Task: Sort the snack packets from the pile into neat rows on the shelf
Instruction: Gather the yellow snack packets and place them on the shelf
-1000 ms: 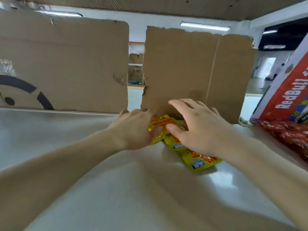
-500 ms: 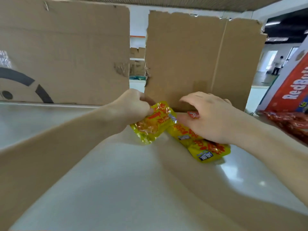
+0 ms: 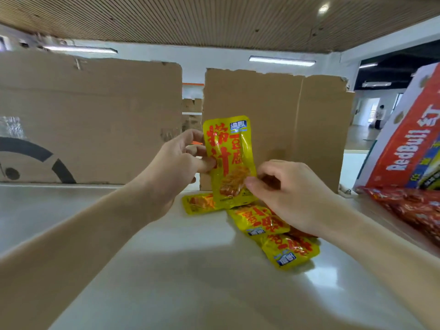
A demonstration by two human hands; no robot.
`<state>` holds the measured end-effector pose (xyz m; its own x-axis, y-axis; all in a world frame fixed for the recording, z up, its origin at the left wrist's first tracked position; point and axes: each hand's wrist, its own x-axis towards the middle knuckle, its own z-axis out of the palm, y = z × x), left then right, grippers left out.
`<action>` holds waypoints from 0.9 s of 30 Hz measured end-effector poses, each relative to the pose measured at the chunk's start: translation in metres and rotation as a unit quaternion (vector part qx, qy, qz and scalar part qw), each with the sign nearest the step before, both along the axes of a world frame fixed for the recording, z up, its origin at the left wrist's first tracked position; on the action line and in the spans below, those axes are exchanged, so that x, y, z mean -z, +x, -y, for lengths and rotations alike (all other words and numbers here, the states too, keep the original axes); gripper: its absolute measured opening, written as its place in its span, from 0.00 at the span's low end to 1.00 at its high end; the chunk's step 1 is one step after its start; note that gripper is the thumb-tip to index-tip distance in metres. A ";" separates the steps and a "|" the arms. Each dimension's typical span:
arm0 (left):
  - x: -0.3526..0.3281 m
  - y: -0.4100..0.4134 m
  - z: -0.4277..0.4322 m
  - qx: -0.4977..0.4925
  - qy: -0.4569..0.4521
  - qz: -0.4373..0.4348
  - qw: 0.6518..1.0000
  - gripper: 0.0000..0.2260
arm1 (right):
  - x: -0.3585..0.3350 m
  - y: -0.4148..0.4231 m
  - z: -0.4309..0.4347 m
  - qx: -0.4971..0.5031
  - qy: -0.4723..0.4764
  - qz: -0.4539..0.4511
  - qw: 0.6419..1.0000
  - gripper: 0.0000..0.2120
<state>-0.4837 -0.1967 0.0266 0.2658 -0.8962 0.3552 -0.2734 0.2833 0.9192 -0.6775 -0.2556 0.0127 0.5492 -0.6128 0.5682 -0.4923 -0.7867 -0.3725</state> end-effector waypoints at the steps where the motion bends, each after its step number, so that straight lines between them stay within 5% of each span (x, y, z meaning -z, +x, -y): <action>1: 0.000 -0.001 -0.002 0.007 -0.006 0.003 1.000 0.15 | 0.000 0.000 0.000 -0.003 -0.008 0.009 1.000 0.18; 17: 0.004 -0.009 -0.002 -0.021 -0.096 0.045 0.994 0.04 | 0.005 -0.001 0.009 -0.038 -0.001 0.013 0.999 0.14; 27: 0.003 -0.010 -0.002 -0.031 -0.135 0.044 0.989 0.06 | 0.003 -0.003 0.016 -0.049 0.002 0.045 0.998 0.15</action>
<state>-0.4937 -0.1944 0.0232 0.2737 -0.7488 0.6037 -0.3735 0.4956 0.7841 -0.6804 -0.2713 0.0095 0.5538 -0.5606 0.6156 -0.3778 -0.8281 -0.4143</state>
